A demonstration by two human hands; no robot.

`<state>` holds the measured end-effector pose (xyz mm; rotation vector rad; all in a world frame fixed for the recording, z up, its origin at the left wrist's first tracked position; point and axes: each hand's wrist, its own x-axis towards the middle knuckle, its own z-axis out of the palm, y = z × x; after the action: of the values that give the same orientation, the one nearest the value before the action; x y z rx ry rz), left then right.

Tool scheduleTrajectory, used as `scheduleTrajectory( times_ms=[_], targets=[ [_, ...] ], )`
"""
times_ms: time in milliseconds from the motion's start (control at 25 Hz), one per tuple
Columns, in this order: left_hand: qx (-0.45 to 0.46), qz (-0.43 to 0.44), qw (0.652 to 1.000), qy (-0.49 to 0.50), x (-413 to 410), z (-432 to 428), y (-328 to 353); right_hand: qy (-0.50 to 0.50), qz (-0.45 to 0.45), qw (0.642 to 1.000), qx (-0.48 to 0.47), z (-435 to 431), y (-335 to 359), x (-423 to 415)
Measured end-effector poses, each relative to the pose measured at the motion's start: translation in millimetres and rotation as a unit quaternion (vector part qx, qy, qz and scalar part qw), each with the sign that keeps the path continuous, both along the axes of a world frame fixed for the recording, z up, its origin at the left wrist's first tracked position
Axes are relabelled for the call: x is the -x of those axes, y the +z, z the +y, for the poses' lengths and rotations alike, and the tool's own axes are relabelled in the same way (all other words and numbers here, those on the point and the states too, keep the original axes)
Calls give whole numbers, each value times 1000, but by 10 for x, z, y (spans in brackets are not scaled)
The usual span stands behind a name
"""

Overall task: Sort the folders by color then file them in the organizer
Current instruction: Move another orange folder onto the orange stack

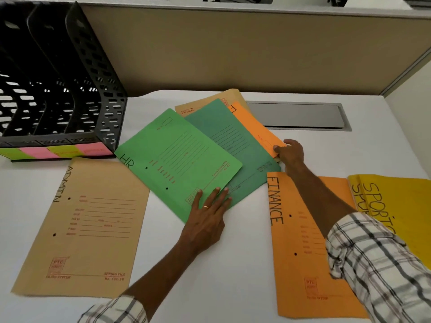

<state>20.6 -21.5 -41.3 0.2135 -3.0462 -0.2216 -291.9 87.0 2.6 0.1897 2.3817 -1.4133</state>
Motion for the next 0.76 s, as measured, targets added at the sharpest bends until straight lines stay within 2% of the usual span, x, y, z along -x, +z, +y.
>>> scheduleTrajectory(
  times_ms=[80,200,280,360,440,560,760],
  targets=[
    [-5,-14,1000,8,71,-73,7,-14,-17,997,80,-8,-38,88],
    [-15,-20,999,20,138,-199,14,9,-138,957,255,-58,-23,34],
    [-14,-21,1000,17,169,-227,21,38,-195,935,294,-154,-7,-54],
    [-5,-29,999,11,220,-208,32,32,-211,929,303,-251,6,-129],
    [-10,-41,999,24,279,-218,60,6,-201,931,304,-311,58,-177],
    [-13,-55,998,32,301,-288,86,21,-166,940,298,-202,244,-141],
    [-22,-54,998,26,184,-279,44,-26,-39,966,254,328,603,200]
  ],
)
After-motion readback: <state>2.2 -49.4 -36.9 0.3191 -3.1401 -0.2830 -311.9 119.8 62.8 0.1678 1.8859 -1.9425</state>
